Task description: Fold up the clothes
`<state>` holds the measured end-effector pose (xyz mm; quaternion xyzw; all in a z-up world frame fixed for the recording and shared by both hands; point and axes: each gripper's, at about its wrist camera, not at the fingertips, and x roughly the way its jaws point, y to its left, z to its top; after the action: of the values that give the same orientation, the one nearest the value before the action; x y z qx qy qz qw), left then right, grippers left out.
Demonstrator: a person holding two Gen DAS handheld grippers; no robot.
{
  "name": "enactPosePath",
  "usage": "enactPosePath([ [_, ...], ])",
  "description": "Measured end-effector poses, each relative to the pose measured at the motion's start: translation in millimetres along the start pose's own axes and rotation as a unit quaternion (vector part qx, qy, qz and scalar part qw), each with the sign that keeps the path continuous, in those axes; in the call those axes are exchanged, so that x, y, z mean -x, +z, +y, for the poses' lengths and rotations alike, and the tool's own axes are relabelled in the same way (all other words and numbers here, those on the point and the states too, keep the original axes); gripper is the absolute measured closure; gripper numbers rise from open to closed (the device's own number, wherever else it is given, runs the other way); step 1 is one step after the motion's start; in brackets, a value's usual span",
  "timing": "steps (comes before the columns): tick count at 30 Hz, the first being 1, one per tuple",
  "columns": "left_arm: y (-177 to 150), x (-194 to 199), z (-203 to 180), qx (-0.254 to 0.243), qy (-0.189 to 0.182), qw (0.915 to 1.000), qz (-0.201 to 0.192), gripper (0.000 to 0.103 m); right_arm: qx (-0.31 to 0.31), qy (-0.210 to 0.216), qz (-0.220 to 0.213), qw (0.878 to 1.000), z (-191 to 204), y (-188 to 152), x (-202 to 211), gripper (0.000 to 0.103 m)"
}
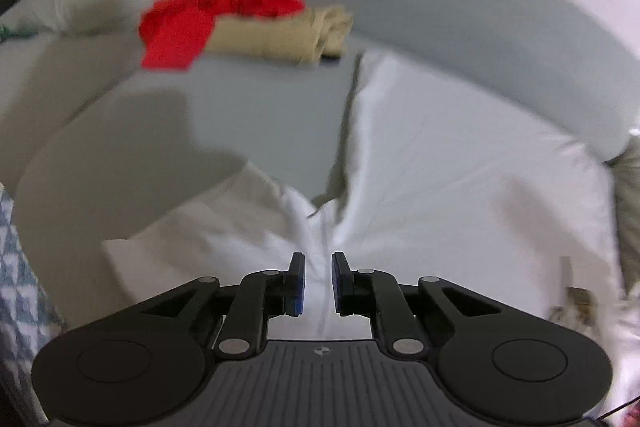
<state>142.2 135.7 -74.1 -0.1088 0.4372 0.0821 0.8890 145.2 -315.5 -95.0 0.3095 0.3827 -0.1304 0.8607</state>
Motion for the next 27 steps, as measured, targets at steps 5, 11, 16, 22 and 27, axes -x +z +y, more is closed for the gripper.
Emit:
enactPosePath([
  [5,-12.6,72.0,0.1,-0.013,-0.074,0.997,-0.018,0.078,0.025,0.057,-0.059,0.996,-1.9,-3.6,113.8,0.087],
  [11,-71.2,90.9,-24.0,-0.093,-0.084,0.9921,0.007,0.065,0.071,0.085,-0.028,0.993,-21.4,-29.5,167.2,0.062],
  [16,-108.2,51.8,-55.5,-0.122,-0.074,0.9888,0.043,0.066,0.109,0.06,0.075,0.989,-16.5,-53.8,103.1,0.061],
  [22,-109.9,27.9,-89.1,-0.162,-0.037,0.9856,-0.033,0.064,0.198,0.041,0.109,0.973,18.4,-79.5,47.7,0.07],
  [27,-115.7,2.0,-89.7,-0.156,-0.043,0.9868,0.005,0.063,0.324,0.04,0.142,0.935,66.3,-104.1,12.9,0.067],
])
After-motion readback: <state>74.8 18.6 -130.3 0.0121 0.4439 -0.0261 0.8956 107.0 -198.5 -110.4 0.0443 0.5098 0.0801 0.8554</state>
